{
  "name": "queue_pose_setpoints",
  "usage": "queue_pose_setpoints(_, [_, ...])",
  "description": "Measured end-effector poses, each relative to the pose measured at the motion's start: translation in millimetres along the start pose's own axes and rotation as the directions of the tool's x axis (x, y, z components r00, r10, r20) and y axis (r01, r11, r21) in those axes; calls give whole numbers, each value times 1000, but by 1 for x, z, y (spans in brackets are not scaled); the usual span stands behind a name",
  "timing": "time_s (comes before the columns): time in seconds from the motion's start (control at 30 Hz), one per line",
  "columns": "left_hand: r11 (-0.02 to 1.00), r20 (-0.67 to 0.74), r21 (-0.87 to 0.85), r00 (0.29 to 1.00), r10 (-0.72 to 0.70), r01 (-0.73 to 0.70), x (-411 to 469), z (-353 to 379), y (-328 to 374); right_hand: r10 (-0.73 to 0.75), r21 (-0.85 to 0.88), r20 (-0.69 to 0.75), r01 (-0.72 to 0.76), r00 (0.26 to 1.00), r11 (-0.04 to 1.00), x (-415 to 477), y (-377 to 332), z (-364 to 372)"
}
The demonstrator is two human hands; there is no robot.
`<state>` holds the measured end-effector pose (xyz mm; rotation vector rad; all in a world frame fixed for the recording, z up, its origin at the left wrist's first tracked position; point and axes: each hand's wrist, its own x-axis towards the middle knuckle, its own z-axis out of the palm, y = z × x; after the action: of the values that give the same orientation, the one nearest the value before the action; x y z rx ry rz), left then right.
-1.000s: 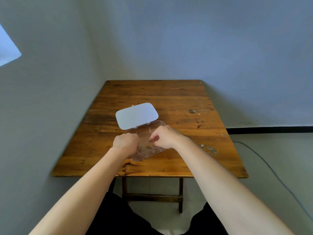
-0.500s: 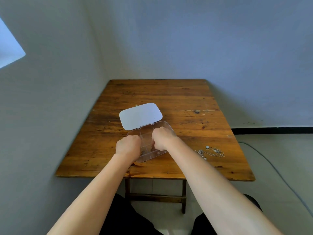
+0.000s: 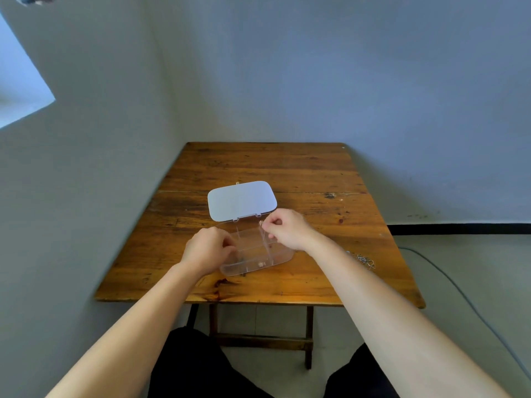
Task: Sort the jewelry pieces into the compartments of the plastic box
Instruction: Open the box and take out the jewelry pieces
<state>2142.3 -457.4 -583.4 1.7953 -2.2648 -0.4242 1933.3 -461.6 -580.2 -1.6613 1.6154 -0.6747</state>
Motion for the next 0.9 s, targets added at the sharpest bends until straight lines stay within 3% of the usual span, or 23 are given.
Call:
queue_pose_setpoints(0.1, [957,-219,-243,970,104,-157,-2,-10,10,1,323,-113,36,994,946,-8,-1,-26])
queue_pose_setpoints(0.23, [790,-343,-567,939,33,-235,-2,-24,45,21,660,-216,130,976,740,-35,-4,-66])
queue_pose_setpoints(0.37, [456,-242,-864,970,-1,-215,-3,-30,87,63,746,-322,212,945,631,-65,2,-103])
queue_pose_setpoints(0.57, [129,-171,-975,983,66,-178,0,-25,150,127,754,-409,256,904,605,-105,16,-141])
queue_pose_setpoints(0.77, [50,-108,-992,989,104,-113,3,-3,181,195,710,-467,234,863,664,-126,39,-161])
queue_pose_setpoints(0.9, [138,-58,-988,996,73,-67,7,21,179,251,726,-475,214,843,653,-128,58,-165])
